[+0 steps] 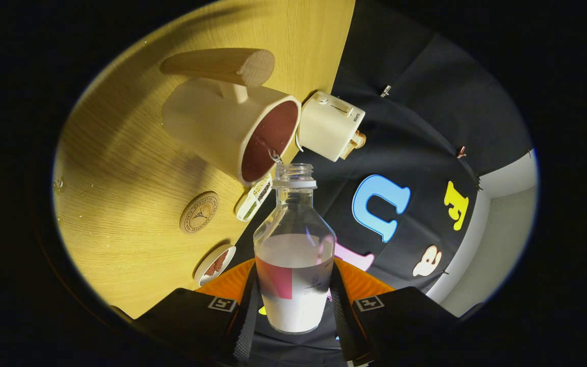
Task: Take the bottle from table, then pour the juice into the cup, finally place the bottle on the coaster
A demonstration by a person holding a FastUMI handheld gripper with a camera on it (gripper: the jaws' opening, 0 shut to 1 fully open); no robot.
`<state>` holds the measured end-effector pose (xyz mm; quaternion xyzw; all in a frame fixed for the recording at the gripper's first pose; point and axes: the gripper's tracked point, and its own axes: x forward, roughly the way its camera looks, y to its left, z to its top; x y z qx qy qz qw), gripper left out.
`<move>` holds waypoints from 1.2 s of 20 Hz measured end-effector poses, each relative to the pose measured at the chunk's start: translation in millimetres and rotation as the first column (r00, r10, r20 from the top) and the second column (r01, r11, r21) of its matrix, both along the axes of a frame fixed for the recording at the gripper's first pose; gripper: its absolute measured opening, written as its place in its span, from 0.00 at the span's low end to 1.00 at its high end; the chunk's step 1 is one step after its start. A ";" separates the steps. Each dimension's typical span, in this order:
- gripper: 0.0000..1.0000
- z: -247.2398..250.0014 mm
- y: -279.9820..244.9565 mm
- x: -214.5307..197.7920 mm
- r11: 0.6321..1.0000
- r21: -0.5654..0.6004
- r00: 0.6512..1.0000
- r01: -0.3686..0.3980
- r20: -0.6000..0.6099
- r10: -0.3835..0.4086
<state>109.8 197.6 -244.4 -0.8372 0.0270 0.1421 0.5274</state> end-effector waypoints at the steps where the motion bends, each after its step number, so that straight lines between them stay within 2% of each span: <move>1: 0.69 0.9 3.1 0.7 1.000 -0.009 1.000 -0.011 0.004 0.011; 14: 0.68 4.9 9.3 2.4 0.986 -0.126 0.993 -0.108 0.025 0.112; 21: 0.68 17.6 24.8 2.3 0.954 -0.211 0.971 -0.212 0.064 0.230; 24: 0.68 25.2 32.2 10.0 0.945 -0.231 0.964 -0.233 0.073 0.256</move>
